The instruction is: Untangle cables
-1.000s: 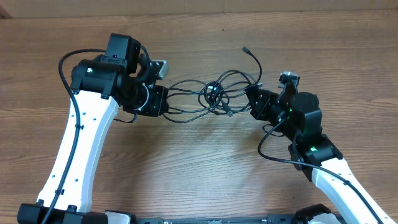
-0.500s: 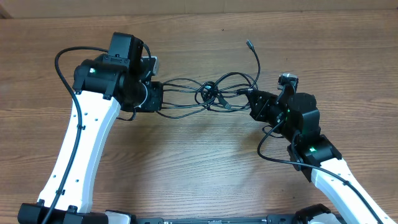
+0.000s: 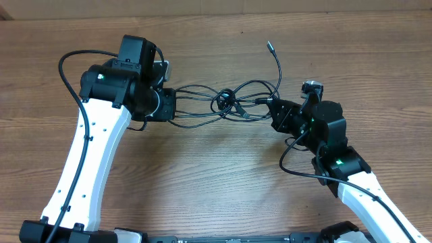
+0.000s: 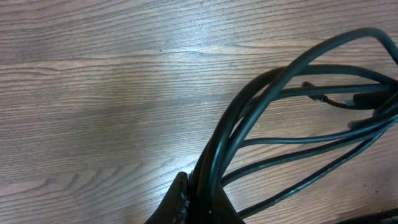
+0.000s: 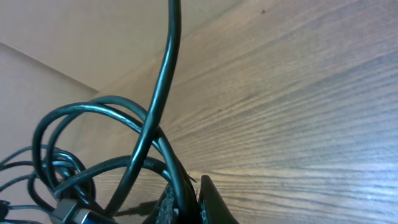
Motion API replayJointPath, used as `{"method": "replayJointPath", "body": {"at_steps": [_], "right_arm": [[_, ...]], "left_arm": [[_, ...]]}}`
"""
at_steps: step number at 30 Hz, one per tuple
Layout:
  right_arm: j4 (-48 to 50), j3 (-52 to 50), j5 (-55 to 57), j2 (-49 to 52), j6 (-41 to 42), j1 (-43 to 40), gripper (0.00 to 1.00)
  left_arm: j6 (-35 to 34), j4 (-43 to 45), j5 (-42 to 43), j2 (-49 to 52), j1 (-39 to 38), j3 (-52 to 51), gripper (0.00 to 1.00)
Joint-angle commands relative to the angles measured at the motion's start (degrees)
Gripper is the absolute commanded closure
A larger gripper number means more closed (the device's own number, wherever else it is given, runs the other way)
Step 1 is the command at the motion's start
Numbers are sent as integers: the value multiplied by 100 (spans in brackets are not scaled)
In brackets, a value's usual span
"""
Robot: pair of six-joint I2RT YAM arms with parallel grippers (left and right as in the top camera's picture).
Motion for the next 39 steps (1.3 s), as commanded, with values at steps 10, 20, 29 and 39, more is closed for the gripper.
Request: {"method": "replayJointPath", "body": {"at_steps": [10, 20, 29, 39], "right_arm": [[-1331, 15, 1189, -33, -48, -166, 95], [-1574, 15, 1576, -33, -46, -164, 95], [-1156, 17, 769, -39, -44, -164, 87], [-1043, 17, 442, -39, -44, -164, 73]], "left_arm": [[-953, -79, -3316, -133, 142, 83, 96], [-2103, 116, -3314, -131, 140, 83, 96], [-579, 1158, 1967, -125, 138, 83, 96], [-186, 1823, 2514, -57, 94, 66, 96]]}}
